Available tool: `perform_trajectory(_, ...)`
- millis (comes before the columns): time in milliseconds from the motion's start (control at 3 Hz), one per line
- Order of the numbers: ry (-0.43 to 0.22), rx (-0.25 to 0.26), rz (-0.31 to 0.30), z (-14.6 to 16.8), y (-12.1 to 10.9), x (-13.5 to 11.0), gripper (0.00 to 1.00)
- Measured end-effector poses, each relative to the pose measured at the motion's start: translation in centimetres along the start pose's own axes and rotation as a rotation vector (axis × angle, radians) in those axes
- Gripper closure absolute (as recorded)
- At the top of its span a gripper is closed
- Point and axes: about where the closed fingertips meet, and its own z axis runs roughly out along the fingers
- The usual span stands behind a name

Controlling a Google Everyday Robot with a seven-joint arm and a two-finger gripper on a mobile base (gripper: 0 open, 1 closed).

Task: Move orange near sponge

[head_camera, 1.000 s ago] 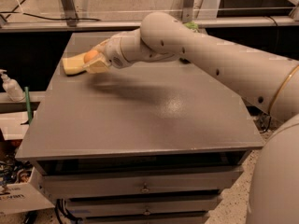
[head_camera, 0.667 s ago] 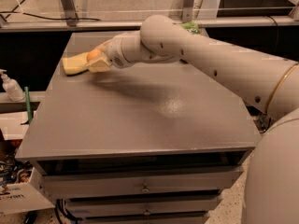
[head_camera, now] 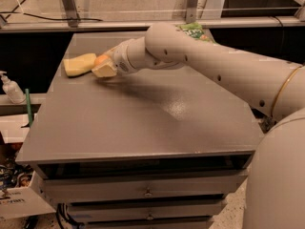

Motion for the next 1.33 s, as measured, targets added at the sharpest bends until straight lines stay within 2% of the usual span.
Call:
perform_trajectory(1000,0.023,-0.01,0.027,0.57,0.39,1.01,0.13)
perform_trajectory(1333,0.025,-0.009,0.031,0.33,0.36,1.25,0.0)
